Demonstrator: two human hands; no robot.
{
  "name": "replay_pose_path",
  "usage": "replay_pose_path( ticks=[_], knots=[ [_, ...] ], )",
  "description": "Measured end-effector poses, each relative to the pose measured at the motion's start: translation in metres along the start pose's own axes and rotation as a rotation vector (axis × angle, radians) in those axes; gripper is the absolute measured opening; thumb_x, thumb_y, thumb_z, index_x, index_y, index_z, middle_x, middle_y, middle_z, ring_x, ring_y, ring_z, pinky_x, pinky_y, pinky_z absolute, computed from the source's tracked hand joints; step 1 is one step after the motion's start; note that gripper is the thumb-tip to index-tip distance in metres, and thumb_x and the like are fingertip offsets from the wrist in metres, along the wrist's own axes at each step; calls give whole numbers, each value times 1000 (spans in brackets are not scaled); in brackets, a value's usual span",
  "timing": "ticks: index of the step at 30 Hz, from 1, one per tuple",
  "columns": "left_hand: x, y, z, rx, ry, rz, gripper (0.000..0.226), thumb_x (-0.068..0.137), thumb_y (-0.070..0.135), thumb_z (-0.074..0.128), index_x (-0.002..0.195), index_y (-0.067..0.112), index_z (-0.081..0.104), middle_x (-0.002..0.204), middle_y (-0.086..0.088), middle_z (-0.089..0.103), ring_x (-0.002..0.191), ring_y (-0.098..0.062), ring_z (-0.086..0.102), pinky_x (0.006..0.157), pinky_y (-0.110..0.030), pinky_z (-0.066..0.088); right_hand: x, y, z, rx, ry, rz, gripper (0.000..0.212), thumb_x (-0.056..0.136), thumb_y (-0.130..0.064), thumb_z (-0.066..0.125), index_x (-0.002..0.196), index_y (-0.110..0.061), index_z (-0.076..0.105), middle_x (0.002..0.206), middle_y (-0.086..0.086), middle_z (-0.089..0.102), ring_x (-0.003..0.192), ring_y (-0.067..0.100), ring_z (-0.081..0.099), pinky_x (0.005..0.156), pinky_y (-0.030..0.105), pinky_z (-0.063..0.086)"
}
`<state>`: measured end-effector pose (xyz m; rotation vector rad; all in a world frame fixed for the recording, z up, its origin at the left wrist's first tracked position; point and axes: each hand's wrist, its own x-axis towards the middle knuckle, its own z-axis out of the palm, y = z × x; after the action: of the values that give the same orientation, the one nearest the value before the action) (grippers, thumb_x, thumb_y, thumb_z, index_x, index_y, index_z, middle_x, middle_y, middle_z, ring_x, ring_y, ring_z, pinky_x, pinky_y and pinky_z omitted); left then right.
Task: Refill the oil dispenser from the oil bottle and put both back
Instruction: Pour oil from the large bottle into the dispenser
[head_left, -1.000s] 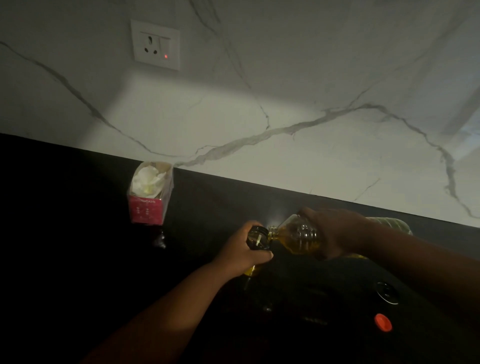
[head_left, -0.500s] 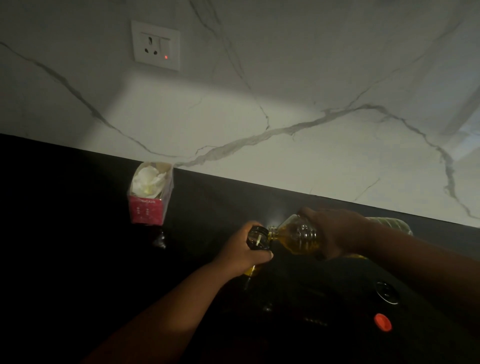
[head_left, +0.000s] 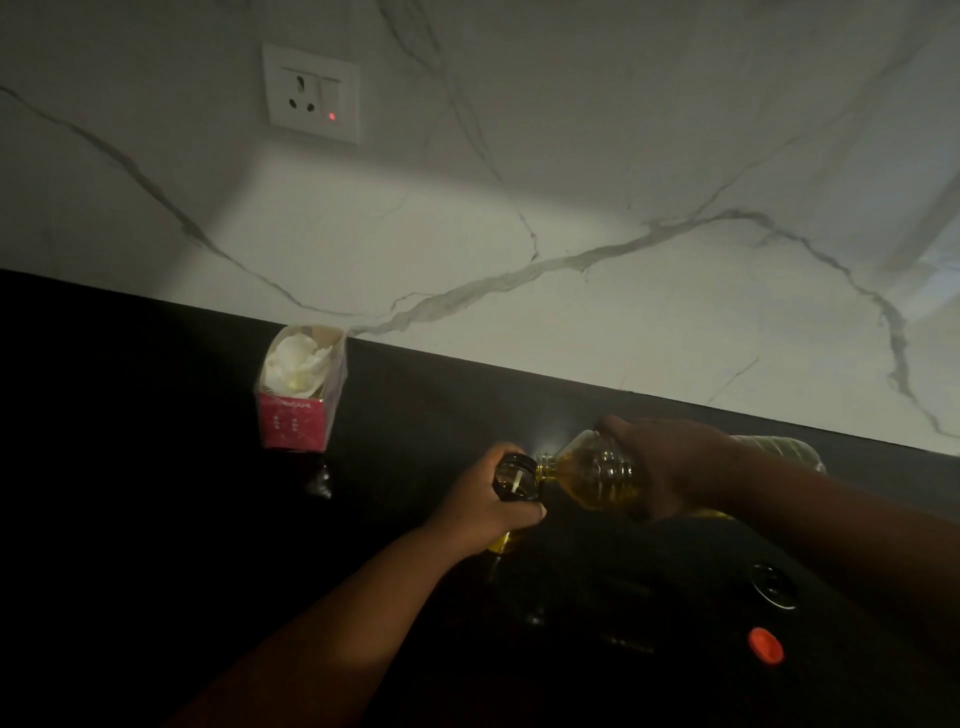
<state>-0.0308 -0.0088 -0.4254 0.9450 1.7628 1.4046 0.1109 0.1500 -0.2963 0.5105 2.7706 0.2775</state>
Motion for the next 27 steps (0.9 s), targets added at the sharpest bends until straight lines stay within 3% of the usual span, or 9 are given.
replay_pose_path(
  ticks=[12, 27],
  knots=[
    [-1, 2, -1, 7, -11, 1, 58, 72, 19, 82, 108, 49, 48, 114, 3, 60, 105, -18, 62, 94, -47, 54, -1, 1, 1, 10, 21, -4, 95, 55, -49, 81, 131, -29, 28, 113, 1, 63, 98, 22, 64, 81, 36, 55],
    [0, 1, -1, 10, -22, -6, 63, 68, 25, 83, 119, 41, 49, 117, 2, 60, 107, -20, 62, 94, -49, 54, -2, 0, -2, -4, 16, -15, 93, 58, -45, 81, 133, -27, 30, 115, 2, 62, 100, 21, 63, 81, 33, 53]
  ],
)
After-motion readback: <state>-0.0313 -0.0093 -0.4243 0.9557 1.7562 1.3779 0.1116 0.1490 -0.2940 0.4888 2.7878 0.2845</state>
